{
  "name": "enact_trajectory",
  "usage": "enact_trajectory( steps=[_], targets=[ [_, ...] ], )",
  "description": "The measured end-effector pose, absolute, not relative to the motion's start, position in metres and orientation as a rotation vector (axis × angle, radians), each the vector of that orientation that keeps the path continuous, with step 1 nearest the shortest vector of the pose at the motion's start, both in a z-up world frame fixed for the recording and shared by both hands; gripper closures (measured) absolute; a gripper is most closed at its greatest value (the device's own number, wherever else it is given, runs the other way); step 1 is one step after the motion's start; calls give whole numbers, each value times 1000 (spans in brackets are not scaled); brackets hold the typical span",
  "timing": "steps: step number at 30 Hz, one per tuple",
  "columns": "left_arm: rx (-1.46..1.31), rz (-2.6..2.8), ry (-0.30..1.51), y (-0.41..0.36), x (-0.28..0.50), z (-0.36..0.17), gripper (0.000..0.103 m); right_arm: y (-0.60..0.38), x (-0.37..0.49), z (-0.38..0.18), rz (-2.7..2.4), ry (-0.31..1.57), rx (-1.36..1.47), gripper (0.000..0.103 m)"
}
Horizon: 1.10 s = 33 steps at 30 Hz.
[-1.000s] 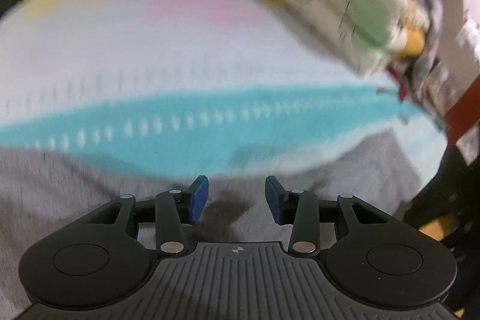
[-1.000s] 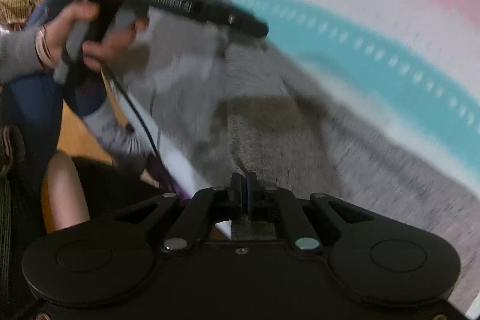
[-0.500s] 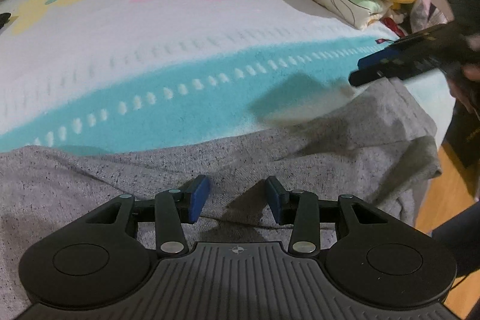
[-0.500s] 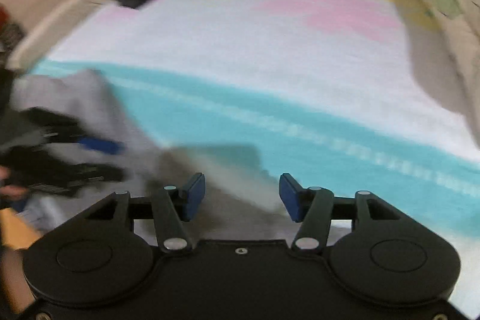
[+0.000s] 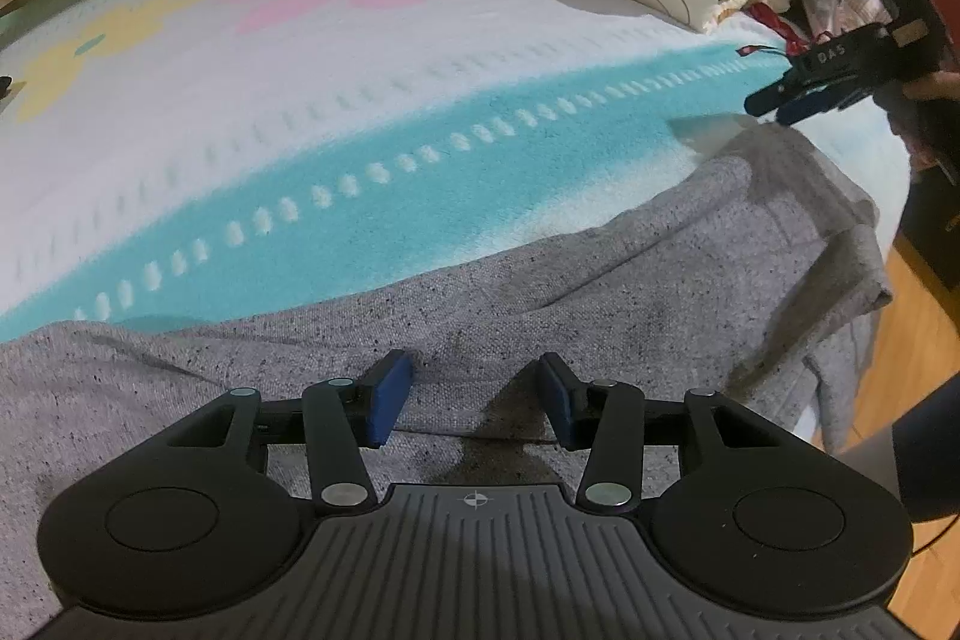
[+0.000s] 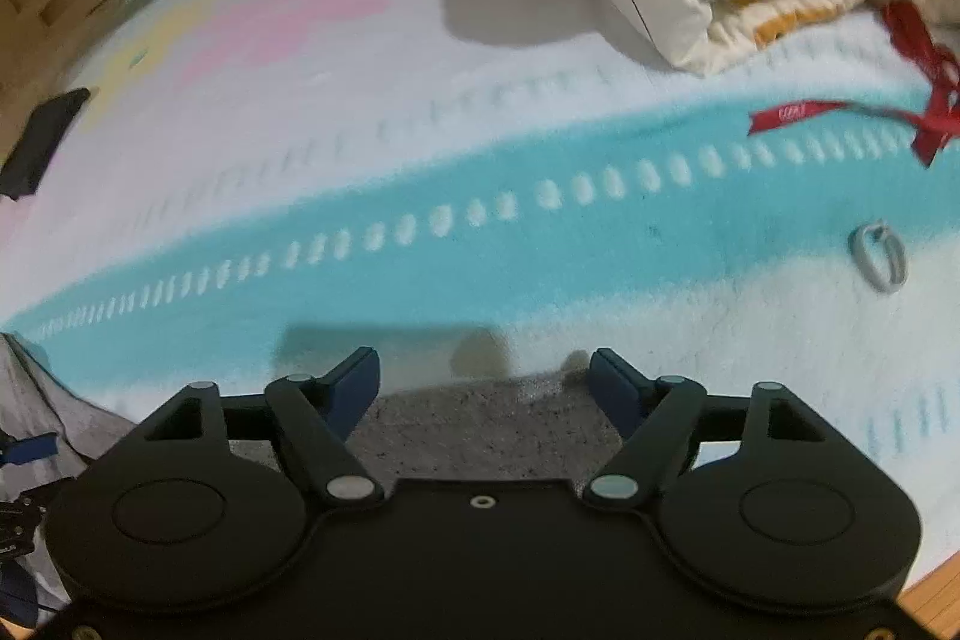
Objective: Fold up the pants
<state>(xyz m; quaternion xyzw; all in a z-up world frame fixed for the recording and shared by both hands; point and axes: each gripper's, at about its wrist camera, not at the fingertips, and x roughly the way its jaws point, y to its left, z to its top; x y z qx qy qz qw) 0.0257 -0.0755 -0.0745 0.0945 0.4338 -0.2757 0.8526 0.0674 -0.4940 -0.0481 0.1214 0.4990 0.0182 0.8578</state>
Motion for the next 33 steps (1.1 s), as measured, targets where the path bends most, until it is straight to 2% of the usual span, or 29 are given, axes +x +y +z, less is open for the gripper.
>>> enact_trajectory(
  steps=[2, 3, 4, 5, 10, 12, 13, 14, 17, 18, 19, 21, 26, 33],
  targets=[
    [200, -579, 912, -76, 26, -75, 58, -496, 67, -52, 62, 1062, 286, 41],
    [200, -577, 909, -76, 25, -75, 58, -490, 68, -55, 71, 1068, 286, 63],
    [196, -573, 908, -76, 25, -75, 58, -486, 70, -53, 72, 1075, 255, 94],
    [192, -571, 909, -75, 23, -74, 58, -478, 67, -50, 79, 1070, 197, 97],
    [229, -577, 899, -75, 16, -75, 58, -445, 45, -25, -42, 926, -78, 97],
    [228, -578, 902, -75, 16, -75, 58, -453, 49, -32, -68, 977, -52, 97],
    [221, -578, 907, -75, 17, -75, 57, -451, 49, -31, 7, 980, 4, 92],
    [211, -576, 911, -74, 17, -75, 58, -444, 49, -29, 77, 959, 37, 88],
    [199, -572, 917, -74, 18, -77, 57, -396, 54, -13, 277, 886, 8, 85],
    [200, -571, 914, -74, 18, -77, 57, -377, 57, -9, 361, 865, 2, 73],
    [197, -570, 914, -73, 17, -77, 57, -362, 60, -7, 429, 857, -1, 54],
    [195, -571, 909, -73, 15, -78, 57, -326, 68, -9, 558, 860, -40, 40],
    [201, -577, 894, -72, 12, -79, 57, -253, 77, -32, 744, 942, -229, 41],
    [196, -580, 889, -70, 7, -79, 57, -237, 79, -63, 805, 1038, -281, 46]
  ],
)
